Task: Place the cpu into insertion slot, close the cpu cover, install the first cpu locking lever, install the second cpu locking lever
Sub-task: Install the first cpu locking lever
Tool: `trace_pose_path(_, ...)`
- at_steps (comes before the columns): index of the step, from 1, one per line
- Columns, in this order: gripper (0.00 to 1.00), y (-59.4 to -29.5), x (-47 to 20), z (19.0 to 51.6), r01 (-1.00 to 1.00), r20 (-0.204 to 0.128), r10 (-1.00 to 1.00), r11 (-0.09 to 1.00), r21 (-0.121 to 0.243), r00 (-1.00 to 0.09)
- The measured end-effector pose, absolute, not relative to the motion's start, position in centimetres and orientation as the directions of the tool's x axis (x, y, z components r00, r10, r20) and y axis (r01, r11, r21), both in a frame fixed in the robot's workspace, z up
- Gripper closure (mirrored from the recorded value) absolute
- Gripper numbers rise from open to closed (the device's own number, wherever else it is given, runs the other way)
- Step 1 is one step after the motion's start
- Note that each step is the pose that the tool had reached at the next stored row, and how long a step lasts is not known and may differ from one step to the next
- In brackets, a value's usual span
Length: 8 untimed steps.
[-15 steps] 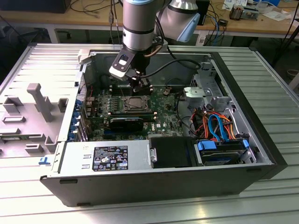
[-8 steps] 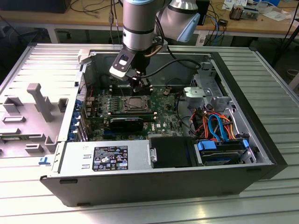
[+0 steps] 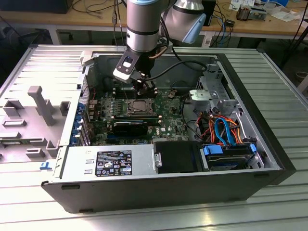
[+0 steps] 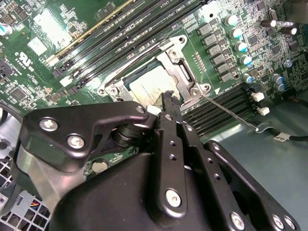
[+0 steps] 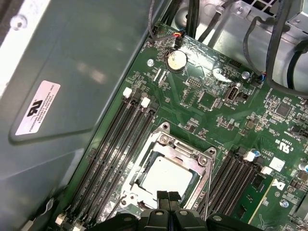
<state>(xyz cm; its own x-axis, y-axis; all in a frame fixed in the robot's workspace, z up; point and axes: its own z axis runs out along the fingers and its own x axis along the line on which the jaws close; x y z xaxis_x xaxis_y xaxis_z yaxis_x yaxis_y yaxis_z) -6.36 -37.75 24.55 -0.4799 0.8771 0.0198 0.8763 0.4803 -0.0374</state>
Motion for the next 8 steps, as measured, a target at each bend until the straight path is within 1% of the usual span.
trace_pose_path(8,0.89,-37.75,-6.37,24.55,0.871,0.02,0.872,0.49,-0.037,-0.489)
